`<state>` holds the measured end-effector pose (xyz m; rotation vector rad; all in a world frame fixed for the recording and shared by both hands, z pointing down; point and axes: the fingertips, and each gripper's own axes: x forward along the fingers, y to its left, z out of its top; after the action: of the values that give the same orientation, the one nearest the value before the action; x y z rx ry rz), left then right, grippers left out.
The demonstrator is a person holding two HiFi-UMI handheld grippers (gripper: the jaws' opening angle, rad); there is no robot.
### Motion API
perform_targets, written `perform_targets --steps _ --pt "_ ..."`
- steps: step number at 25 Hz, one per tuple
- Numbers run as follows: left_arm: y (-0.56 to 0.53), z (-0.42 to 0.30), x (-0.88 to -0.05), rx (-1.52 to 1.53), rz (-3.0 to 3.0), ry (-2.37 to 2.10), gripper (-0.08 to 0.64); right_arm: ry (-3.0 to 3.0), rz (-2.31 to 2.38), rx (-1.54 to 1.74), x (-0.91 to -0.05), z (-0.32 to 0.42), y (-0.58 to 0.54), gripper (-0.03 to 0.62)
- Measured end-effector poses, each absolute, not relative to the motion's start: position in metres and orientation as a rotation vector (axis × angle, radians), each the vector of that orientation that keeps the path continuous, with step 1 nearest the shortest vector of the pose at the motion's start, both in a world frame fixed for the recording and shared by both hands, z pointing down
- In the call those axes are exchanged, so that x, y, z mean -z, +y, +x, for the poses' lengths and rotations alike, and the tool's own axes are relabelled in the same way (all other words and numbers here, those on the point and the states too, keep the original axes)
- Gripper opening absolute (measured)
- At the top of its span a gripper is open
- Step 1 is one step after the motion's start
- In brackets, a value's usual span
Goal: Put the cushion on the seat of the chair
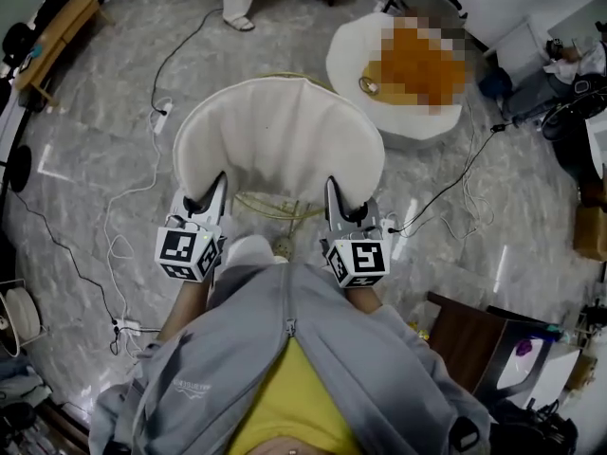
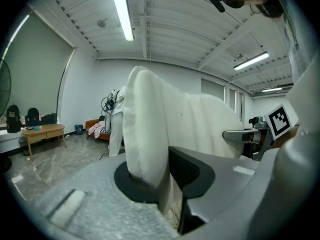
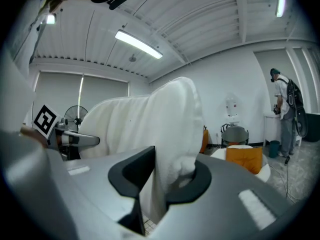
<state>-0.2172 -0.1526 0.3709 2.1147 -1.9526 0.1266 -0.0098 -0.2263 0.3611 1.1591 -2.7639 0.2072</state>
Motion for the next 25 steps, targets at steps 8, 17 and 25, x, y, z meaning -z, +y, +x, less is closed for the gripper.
perform_targets --steps 8,17,25 --pt "-0.196 -0.227 -0.386 -0.177 2.214 -1.750 0.060 -2.638 1.356 -0.280 -0.377 -0.011 -0.240 0.074" --pt "-0.224 -0.260 -0.423 -0.282 2.316 -1.447 0.060 -2.434 1.588 -0.406 -0.413 -0.038 -0.227 0.077" --pt "-0.230 -0.271 -0.466 -0.333 2.314 -1.268 0.061 -2.292 1.680 -0.536 -0.452 -0.047 -0.215 0.080"
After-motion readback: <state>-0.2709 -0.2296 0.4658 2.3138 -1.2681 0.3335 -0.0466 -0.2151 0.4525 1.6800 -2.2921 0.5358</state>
